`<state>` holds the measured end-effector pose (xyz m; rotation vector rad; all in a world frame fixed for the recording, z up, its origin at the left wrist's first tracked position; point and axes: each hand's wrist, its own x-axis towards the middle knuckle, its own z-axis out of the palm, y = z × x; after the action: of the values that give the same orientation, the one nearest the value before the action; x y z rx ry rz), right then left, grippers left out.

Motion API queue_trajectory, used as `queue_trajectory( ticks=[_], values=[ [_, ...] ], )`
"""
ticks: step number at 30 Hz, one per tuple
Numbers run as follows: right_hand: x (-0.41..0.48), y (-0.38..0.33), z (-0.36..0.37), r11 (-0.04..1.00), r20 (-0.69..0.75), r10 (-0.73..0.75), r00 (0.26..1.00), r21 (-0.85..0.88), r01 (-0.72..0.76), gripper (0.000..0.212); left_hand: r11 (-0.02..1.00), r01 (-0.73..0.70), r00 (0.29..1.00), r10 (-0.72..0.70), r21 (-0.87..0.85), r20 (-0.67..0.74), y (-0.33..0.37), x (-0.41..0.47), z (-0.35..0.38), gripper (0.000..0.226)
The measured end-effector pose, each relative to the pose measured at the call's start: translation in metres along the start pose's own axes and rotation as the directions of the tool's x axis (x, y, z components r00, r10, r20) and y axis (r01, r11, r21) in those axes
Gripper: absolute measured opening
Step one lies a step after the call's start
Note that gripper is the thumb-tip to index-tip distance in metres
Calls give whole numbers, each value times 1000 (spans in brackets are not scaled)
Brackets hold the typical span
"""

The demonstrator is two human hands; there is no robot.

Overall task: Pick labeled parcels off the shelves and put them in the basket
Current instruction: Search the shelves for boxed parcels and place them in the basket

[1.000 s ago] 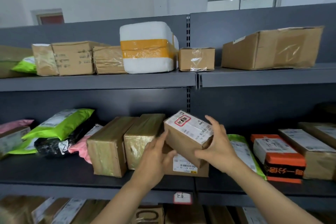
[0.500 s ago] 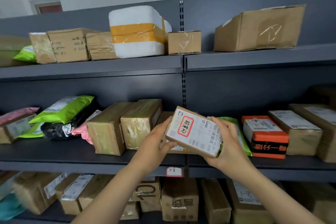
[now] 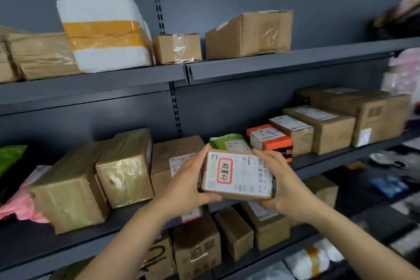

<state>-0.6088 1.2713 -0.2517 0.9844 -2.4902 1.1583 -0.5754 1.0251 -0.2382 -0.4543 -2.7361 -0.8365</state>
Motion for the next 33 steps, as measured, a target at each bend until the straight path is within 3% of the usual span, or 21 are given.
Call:
queue_trajectory(
  ticks=[7, 16, 25, 33],
  values=[
    [-87, -11, -2, 959, -151, 239, 959, -117, -258, 106, 973, -136, 974, 166, -188, 152, 10, 7, 48, 116],
    [-250, -59, -54, 707, -328, 586, 741, -241, -665, 106, 833, -380, 799, 515, -402, 312, 118, -16, 144, 109],
    [-401, -120, -96, 530, -544, 652, 528, -171, -831, 104, 667, -519, 626, 722, -534, 294, 253, -82, 207, 103],
    [-528, -167, -139, 433, -631, 657, 412, -131, -892, 103, 623, -557, 534, 775, -549, 338, 368, -158, 243, 104]
  ],
)
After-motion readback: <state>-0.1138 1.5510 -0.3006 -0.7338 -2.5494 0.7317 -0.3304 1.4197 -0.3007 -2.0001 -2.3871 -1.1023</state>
